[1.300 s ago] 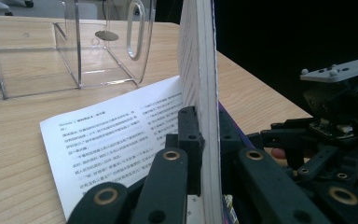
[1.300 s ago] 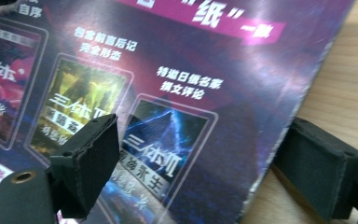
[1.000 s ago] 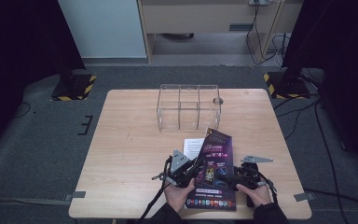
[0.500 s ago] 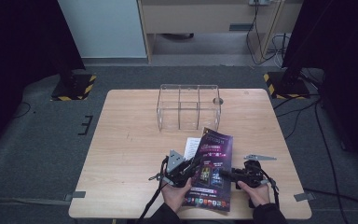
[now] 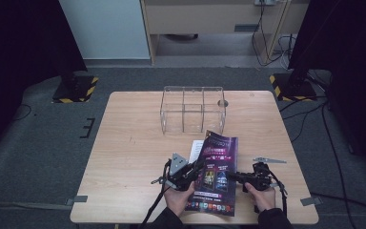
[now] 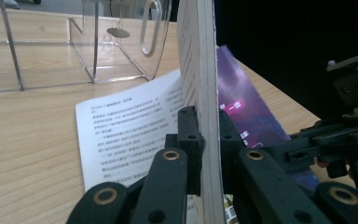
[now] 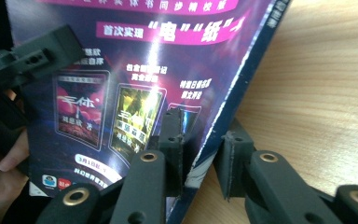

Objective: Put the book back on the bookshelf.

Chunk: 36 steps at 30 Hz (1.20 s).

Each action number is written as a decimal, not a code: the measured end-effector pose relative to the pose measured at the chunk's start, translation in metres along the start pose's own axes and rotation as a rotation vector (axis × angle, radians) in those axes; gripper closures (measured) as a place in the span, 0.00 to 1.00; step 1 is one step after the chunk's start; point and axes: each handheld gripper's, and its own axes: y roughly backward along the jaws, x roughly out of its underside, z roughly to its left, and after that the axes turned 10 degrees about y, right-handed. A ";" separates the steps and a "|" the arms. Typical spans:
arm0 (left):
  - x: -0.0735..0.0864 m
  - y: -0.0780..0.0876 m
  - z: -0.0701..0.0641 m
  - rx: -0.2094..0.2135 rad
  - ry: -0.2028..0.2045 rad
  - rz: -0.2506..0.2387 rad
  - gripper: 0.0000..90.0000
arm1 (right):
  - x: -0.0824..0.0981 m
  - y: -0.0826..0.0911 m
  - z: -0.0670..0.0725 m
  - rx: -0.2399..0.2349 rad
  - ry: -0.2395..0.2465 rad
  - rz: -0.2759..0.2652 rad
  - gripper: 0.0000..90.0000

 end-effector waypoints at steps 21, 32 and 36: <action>0.007 -0.007 0.020 -0.029 0.070 0.071 0.75 | -0.012 0.024 0.007 0.000 0.034 -0.103 0.94; 0.002 -0.004 0.035 -0.092 0.067 0.117 0.43 | -0.022 0.033 0.018 -0.024 0.076 -0.152 0.94; -0.005 0.004 0.039 -0.112 0.051 0.108 0.38 | -0.026 0.034 0.021 -0.007 0.084 -0.160 0.94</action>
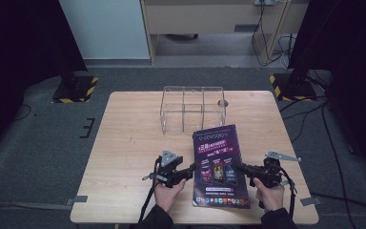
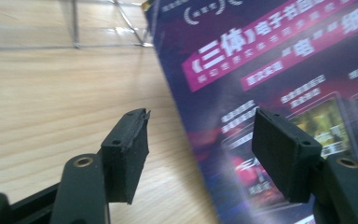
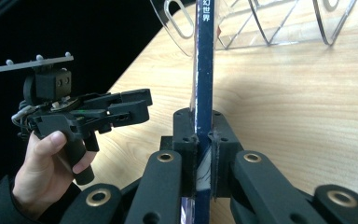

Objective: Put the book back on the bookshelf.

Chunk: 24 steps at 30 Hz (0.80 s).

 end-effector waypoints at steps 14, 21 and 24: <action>-0.002 0.040 0.038 -0.094 -0.033 -0.028 0.31 | -0.038 0.007 0.019 0.026 0.088 -0.092 0.94; 0.005 0.055 0.068 -0.184 -0.021 0.005 0.30 | -0.058 0.010 0.027 0.049 0.130 -0.126 0.94; 0.006 0.060 0.079 -0.227 -0.019 0.023 0.28 | -0.065 0.010 0.030 0.061 0.148 -0.142 0.94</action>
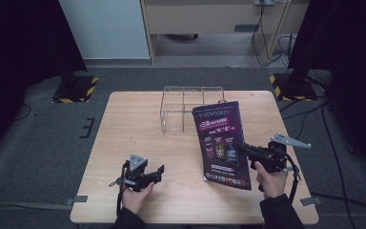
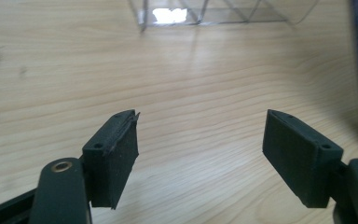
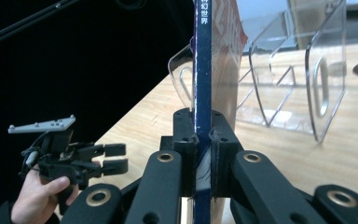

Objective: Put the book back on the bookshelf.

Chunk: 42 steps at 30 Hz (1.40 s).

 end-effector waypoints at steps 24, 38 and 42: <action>0.006 -0.004 0.051 -0.206 0.008 0.073 0.24 | -0.056 -0.005 0.003 0.075 0.059 -0.125 0.94; 0.007 -0.010 0.055 -0.255 -0.021 0.088 0.22 | -0.074 -0.018 -0.004 0.111 0.075 -0.185 0.94; 0.008 -0.011 0.056 -0.265 -0.031 0.093 0.22 | -0.080 -0.024 -0.007 0.126 0.079 -0.197 0.94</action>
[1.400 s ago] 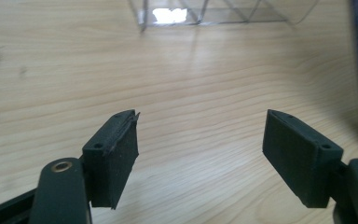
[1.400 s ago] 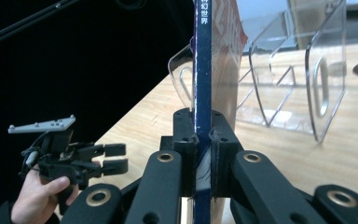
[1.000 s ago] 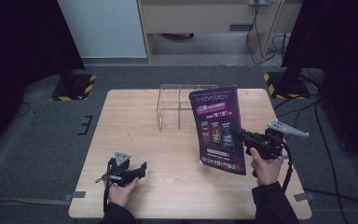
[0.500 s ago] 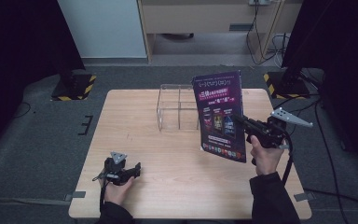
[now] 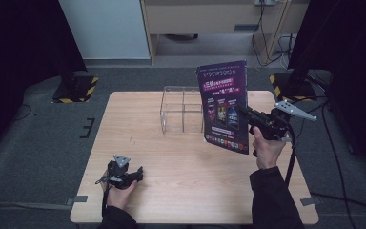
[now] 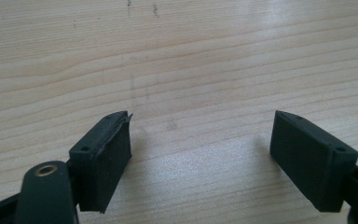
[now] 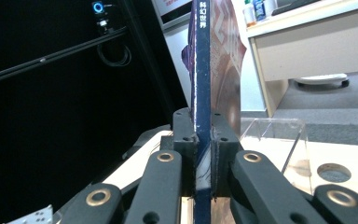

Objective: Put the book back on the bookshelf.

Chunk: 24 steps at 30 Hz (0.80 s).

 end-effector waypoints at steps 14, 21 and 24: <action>0.002 -0.003 0.004 0.008 0.022 -0.017 0.18 | -0.011 -0.023 -0.010 0.059 0.018 -0.041 0.94; 0.002 -0.003 0.004 0.009 0.023 -0.019 0.17 | -0.010 -0.036 -0.017 0.088 0.020 -0.044 0.94; 0.002 -0.003 0.004 0.009 0.023 -0.018 0.17 | -0.009 -0.040 -0.019 0.101 0.027 -0.038 0.94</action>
